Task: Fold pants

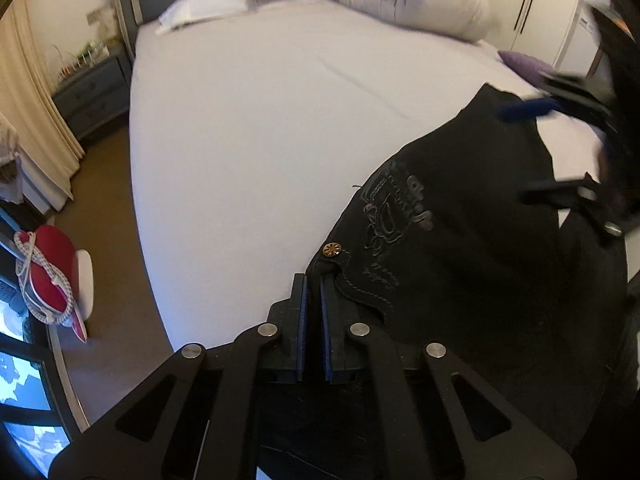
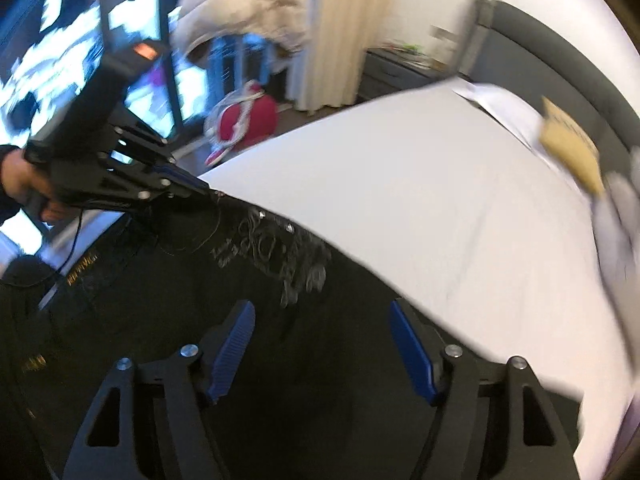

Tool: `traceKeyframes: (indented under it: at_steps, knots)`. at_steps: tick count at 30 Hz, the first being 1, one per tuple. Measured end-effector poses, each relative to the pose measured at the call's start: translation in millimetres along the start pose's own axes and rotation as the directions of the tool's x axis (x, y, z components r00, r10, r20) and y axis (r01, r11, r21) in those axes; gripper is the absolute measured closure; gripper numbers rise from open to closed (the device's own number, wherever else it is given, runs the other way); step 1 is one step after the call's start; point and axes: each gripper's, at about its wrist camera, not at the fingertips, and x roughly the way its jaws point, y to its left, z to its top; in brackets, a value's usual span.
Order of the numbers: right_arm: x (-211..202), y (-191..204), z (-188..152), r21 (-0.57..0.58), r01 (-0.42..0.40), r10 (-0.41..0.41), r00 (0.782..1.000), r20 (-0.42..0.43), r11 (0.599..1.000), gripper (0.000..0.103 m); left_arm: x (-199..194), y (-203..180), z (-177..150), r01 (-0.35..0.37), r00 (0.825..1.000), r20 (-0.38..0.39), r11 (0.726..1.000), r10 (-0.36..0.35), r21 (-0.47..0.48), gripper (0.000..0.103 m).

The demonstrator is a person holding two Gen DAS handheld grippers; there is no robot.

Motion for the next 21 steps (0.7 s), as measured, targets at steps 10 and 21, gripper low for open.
traceKeyframes:
  at_steps: [10,21]
  knots:
    - [58,-19,36,-0.193,-0.076,0.051,0.990,-0.133,0.978,0.038,-26,-18,-23,-0.066,0.995,0.075,0.996,0.062,0.053,0.099]
    - [91,-27,37,-0.162,-0.127,0.084,0.964,-0.253,0.979,0.088,-35,-27,-28,-0.048,0.996,0.082,0.998,0.045,0.037,0.099]
